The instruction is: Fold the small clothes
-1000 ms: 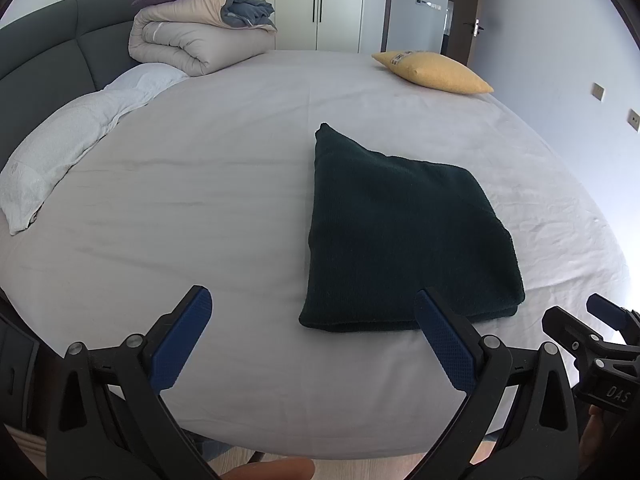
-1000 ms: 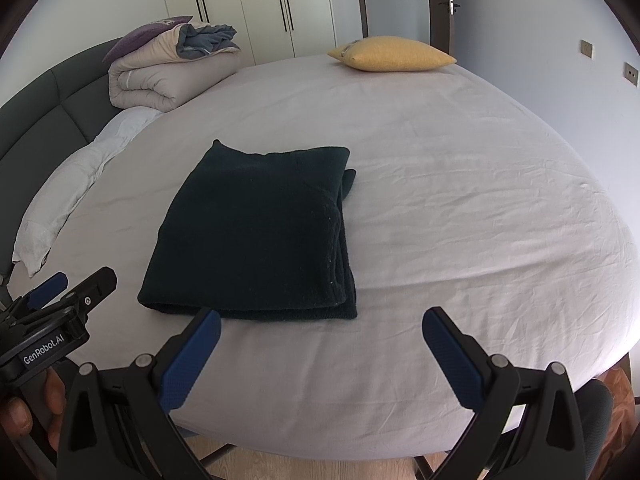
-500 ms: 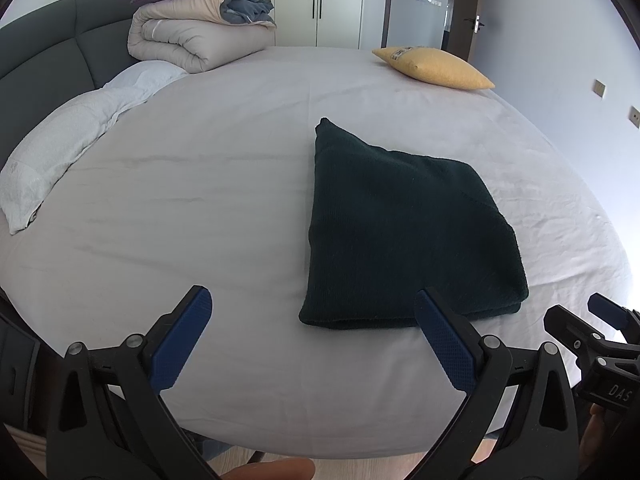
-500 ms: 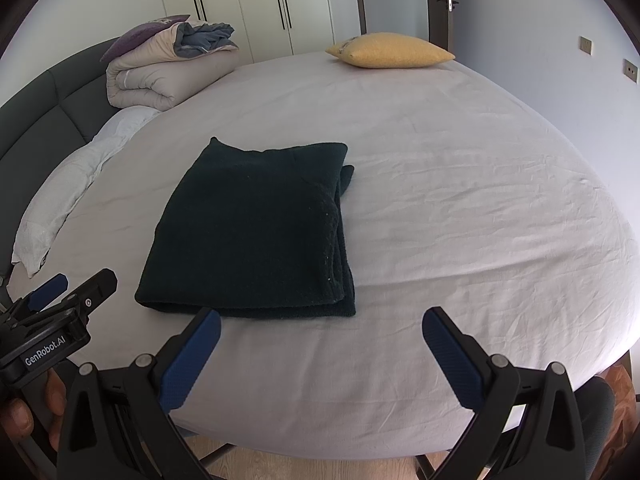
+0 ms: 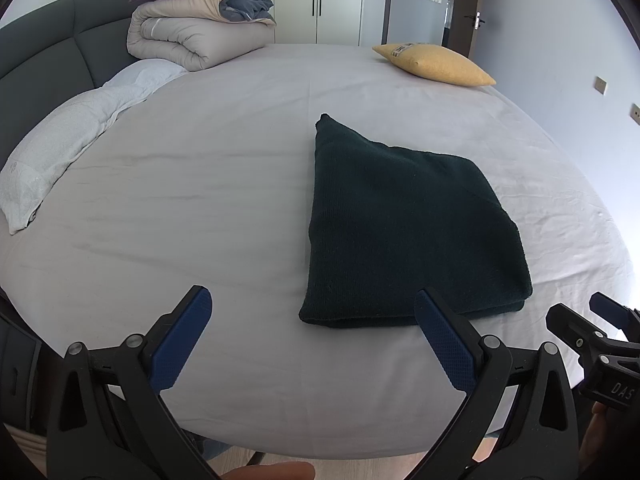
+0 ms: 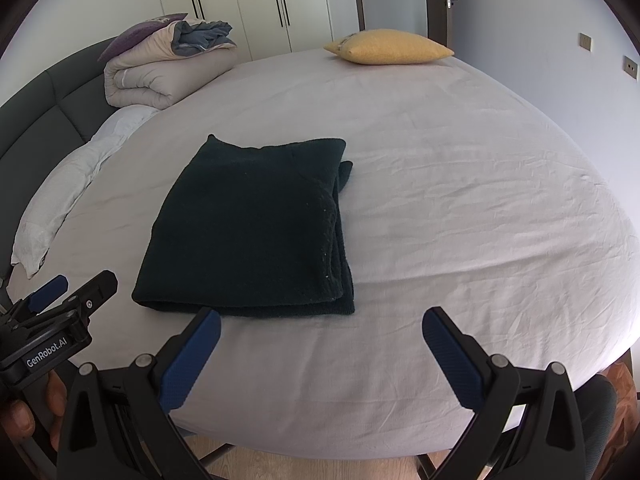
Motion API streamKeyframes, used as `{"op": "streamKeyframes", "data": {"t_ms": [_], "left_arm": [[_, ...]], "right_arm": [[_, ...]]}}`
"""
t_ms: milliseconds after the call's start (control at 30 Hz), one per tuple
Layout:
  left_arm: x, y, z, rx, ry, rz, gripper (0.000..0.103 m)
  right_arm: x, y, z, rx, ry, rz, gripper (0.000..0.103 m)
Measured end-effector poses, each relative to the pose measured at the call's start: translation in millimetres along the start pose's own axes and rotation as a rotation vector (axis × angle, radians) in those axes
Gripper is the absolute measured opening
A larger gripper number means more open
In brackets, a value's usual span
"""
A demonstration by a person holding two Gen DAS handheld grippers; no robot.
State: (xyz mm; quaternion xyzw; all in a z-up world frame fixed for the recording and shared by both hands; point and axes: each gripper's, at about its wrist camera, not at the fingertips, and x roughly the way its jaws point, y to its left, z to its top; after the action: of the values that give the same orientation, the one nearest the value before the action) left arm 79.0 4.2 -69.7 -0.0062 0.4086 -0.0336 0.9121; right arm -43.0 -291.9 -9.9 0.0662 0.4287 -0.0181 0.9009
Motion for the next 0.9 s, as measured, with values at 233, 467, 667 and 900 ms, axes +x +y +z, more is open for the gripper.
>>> {"op": "streamKeyframes", "data": {"t_ms": [233,467,667,900], "left_arm": [[-0.1,0.1,0.1,0.0,0.0,0.0,0.103],[1.8,1.1,-0.7,0.003,0.001,0.0,0.103],[5.0,2.9,-1.2,0.005,0.004,0.0,0.103],[6.4,4.3,-1.5,0.006,0.004,0.0,0.103]], "right_arm": [[-0.2,-0.1,0.1,0.001,0.0,0.001,0.103],[0.7,-0.4,-1.4,0.004,0.002,0.002,0.103],[0.7,-0.8,-1.6,0.005,0.002,0.002,0.103],[1.5,-1.3,-1.7,0.005,0.004,0.002,0.103]]}}
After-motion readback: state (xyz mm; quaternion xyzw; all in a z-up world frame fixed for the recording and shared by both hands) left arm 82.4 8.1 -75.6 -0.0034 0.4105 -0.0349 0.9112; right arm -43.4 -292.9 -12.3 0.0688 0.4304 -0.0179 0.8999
